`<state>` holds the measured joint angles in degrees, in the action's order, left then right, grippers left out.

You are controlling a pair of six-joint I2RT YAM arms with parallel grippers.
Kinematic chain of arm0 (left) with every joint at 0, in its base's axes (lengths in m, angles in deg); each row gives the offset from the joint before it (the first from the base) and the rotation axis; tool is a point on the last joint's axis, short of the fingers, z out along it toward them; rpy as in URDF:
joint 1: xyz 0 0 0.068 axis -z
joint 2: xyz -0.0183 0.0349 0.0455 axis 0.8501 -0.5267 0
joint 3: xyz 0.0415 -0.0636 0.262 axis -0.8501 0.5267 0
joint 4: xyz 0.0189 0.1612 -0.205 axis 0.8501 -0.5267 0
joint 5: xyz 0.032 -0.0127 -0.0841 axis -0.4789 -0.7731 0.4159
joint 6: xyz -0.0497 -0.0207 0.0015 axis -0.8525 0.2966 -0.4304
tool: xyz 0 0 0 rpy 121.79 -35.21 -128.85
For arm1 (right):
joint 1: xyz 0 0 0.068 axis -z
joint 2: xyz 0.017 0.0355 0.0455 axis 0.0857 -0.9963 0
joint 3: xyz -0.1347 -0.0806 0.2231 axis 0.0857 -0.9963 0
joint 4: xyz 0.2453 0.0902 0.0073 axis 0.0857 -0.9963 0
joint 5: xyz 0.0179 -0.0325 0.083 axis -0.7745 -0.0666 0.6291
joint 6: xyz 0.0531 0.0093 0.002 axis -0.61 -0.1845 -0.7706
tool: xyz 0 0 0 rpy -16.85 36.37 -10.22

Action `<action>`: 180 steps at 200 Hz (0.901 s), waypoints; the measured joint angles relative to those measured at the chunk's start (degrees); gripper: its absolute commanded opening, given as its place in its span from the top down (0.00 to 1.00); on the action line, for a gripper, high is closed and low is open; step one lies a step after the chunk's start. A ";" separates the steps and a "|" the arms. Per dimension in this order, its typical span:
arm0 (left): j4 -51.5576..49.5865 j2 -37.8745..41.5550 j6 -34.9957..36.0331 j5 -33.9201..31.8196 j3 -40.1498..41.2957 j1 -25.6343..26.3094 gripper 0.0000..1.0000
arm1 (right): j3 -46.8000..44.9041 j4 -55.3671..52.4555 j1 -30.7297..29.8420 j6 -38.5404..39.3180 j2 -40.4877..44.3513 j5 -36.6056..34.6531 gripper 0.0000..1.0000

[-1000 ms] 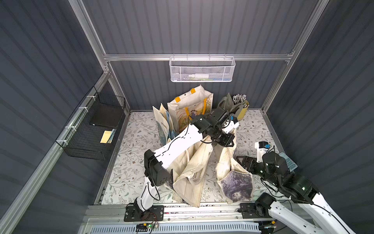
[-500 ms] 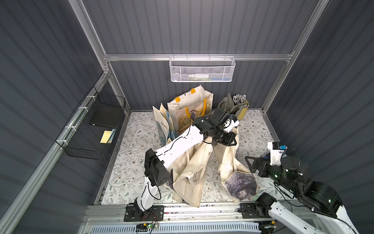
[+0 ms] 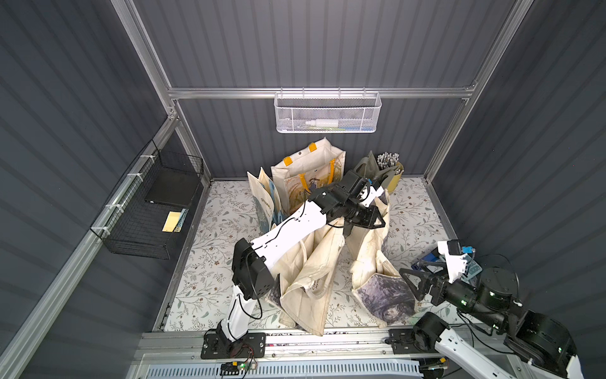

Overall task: Put away the canvas bag
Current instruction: Place the canvas bag at the center of the board.

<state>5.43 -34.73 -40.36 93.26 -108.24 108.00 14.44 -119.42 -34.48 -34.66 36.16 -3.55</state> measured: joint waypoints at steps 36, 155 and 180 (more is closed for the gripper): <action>4.09 0.48 -2.23 1.49 0.98 -0.13 0.75 | 0.15 -1.66 0.00 2.86 -0.57 5.35 0.10; 12.66 7.89 -3.04 -1.38 7.76 -0.48 0.83 | 3.08 -11.78 0.00 7.45 -7.37 4.31 0.21; 13.44 15.80 1.77 -6.38 13.75 -0.37 0.95 | 5.95 -14.01 0.00 7.39 -7.61 3.43 0.22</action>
<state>18.87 -18.93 -38.59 86.88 -94.49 107.63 20.38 -133.43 -34.48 -27.27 28.55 -0.12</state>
